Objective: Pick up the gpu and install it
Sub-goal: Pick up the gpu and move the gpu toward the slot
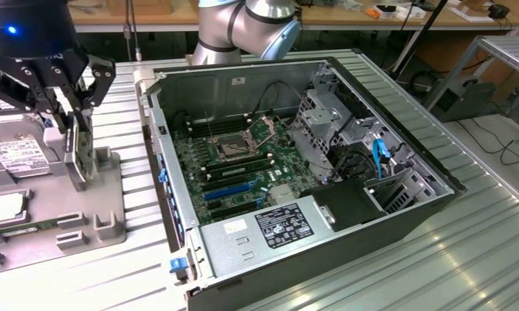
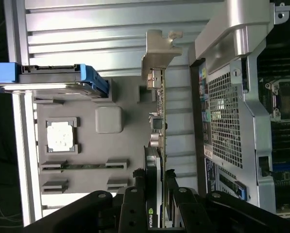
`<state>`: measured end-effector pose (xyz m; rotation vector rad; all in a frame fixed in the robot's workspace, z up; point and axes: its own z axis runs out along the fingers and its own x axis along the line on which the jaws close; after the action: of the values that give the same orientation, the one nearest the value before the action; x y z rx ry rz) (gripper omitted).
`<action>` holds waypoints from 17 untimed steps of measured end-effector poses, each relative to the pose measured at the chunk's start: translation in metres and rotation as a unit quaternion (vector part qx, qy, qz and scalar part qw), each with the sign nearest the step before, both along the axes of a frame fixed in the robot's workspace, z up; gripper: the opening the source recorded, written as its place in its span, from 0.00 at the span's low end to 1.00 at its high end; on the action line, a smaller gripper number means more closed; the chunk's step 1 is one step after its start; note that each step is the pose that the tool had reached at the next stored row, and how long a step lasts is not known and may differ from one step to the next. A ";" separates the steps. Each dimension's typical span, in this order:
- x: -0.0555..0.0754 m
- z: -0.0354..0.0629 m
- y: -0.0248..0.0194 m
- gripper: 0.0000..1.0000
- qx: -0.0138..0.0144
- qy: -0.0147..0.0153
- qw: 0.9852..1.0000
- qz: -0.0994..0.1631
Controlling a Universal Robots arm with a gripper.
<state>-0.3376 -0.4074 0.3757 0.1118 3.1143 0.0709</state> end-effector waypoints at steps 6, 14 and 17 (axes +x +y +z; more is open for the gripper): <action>0.000 0.0346 0.0000 0.27 0.000 0.000 1.000 0.000; 0.000 0.0703 0.0000 0.27 0.000 0.000 1.000 0.000; 0.000 0.0732 0.0000 0.27 0.000 0.000 1.000 0.000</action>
<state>-0.3375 -0.4074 0.4489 0.1131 3.1142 0.0705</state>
